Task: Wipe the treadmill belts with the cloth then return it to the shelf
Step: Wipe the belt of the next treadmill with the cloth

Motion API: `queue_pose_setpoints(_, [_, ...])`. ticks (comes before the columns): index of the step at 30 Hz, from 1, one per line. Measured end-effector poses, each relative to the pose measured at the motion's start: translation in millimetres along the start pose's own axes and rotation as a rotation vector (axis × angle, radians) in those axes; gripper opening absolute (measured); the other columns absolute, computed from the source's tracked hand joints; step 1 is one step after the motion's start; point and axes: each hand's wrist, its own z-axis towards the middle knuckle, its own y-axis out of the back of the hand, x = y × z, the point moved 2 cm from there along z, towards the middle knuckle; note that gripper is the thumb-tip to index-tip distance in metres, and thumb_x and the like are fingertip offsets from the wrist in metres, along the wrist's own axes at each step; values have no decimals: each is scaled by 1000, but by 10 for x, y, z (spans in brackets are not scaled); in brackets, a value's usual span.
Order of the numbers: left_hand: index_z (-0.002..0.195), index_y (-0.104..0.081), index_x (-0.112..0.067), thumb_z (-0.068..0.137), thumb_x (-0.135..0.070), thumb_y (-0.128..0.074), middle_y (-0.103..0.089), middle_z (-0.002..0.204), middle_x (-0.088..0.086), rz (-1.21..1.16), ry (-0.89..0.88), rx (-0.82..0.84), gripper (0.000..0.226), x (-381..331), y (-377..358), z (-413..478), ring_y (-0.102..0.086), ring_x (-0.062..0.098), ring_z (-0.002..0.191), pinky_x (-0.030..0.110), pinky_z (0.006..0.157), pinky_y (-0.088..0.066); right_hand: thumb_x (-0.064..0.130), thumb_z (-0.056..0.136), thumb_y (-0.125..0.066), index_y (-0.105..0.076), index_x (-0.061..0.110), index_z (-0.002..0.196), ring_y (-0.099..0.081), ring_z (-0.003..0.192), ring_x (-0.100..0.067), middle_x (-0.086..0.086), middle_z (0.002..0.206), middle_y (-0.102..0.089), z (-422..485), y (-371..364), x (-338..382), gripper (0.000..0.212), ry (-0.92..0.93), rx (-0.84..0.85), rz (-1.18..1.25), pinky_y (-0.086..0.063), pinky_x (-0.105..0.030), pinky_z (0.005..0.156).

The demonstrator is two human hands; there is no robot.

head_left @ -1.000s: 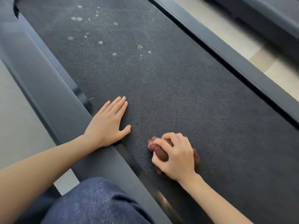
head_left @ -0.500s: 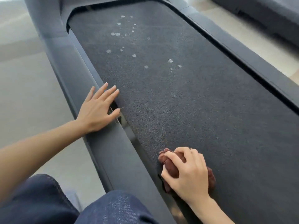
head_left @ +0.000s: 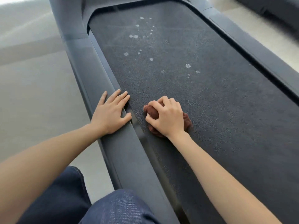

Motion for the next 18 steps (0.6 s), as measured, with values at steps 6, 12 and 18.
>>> queue_pose_setpoints(6, [147, -29, -21, 75, -59, -9, -24, 155, -7, 19, 1, 9, 84, 11, -1, 9, -11, 12, 145, 44, 117, 3, 43, 69, -61, -66, 27, 95, -50, 77, -29, -4, 92, -57, -979, 144, -34, 31, 82, -59, 40, -40, -39, 68])
queue_pose_setpoints(12, [147, -30, -21, 75, -58, -12, -24, 155, -7, 12, 5, 5, 83, 9, -8, 11, -12, 12, 144, 44, 117, 3, 44, 70, -58, -67, 26, 88, -52, 75, -28, -2, 86, -58, -570, 6, 44, 27, 66, -145, 46, -42, -37, 65])
queue_pose_setpoints(18, [148, -26, -23, 76, -59, -10, -21, 156, -10, 15, 11, 0, 82, 38, -18, 11, -8, 10, 145, 42, 117, 4, 48, 75, -55, -65, 24, 93, -52, 83, -30, -5, 91, -57, 619, -258, 32, 32, -118, -95, -71, -38, -37, 69])
